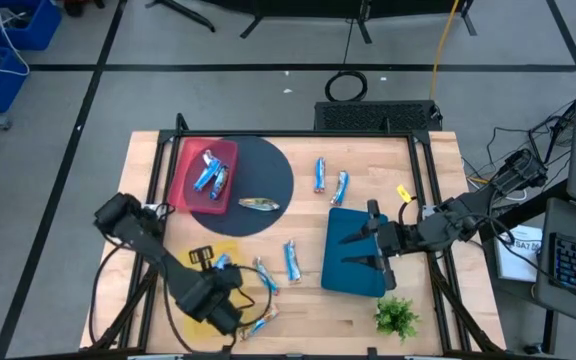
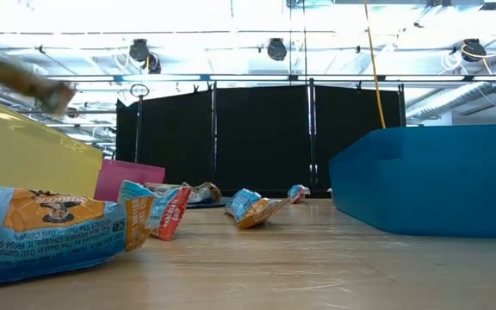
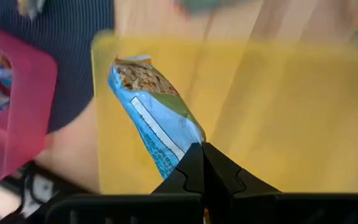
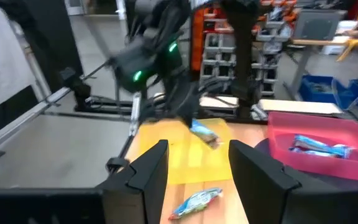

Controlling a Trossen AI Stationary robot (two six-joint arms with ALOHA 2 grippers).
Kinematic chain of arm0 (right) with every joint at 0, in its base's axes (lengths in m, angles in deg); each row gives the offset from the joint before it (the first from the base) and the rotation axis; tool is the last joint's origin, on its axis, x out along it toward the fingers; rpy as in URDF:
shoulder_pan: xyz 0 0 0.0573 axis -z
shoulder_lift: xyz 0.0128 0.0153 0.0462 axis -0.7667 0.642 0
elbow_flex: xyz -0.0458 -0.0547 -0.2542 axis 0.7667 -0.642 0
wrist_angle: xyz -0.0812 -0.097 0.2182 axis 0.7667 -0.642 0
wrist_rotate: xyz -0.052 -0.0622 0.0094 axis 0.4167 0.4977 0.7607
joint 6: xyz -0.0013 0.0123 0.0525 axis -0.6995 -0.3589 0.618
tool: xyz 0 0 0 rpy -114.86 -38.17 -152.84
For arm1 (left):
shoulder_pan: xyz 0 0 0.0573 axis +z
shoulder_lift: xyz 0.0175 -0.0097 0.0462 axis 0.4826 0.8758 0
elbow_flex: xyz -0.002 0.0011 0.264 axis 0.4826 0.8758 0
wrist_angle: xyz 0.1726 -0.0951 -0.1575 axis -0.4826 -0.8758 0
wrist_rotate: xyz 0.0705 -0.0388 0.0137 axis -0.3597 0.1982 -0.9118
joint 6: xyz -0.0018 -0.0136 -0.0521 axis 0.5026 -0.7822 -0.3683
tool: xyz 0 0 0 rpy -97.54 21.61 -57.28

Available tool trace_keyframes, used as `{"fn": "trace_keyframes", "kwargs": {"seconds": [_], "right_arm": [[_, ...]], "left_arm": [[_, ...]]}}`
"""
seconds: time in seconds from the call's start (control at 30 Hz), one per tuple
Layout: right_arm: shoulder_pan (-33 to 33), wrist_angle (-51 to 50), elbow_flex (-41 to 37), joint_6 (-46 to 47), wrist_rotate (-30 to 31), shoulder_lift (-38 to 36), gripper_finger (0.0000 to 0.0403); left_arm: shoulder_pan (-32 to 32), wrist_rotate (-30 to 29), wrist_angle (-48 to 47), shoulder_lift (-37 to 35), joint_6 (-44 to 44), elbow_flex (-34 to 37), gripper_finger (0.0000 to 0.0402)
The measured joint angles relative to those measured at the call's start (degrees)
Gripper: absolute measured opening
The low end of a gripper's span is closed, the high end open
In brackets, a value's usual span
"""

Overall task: Pick and place Granola Bars by type
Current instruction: Put the yellow granola bar into the yellow bin

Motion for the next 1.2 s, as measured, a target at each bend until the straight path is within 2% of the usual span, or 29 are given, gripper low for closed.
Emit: {"fn": "trace_keyframes", "kwargs": {"seconds": [0.23,0.43,0.6,0.87,1.0,1.1,1.2], "right_arm": [[0.0,2.6,0.0,1.0,0.1,0.0,0.016],[0.0,5.7,0.0,1.7,0.2,0.4,0.016],[0.0,8.7,0.0,1.9,0.2,0.3,0.016],[0.0,9.2,0.0,1.1,0.1,0.3,0.016],[0.0,9.1,0.0,0.0,1.3,0.3,0.016],[0.0,9.1,0.0,-1.1,1.6,0.3,0.016],[0.1,9.0,0.0,-2.2,1.6,0.3,0.016]], "left_arm": [[-3.0,-0.2,13.2,-4.6,-2.2,15.1,0.0],[-2.9,-1.1,25.9,-11.0,-4.8,28.9,0.0],[-1.9,2.1,32.7,-13.6,-3.6,37.5,0.0007],[3.6,9.0,32.8,-18.9,9.5,37.2,0.0101],[7.9,13.9,29.2,-22.5,15.0,33.6,0.0143],[11.8,10.4,23.0,-24.3,21.7,28.0,0.0161],[16.1,4.2,19.7,-24.6,35.0,23.1,0.0169]]}}
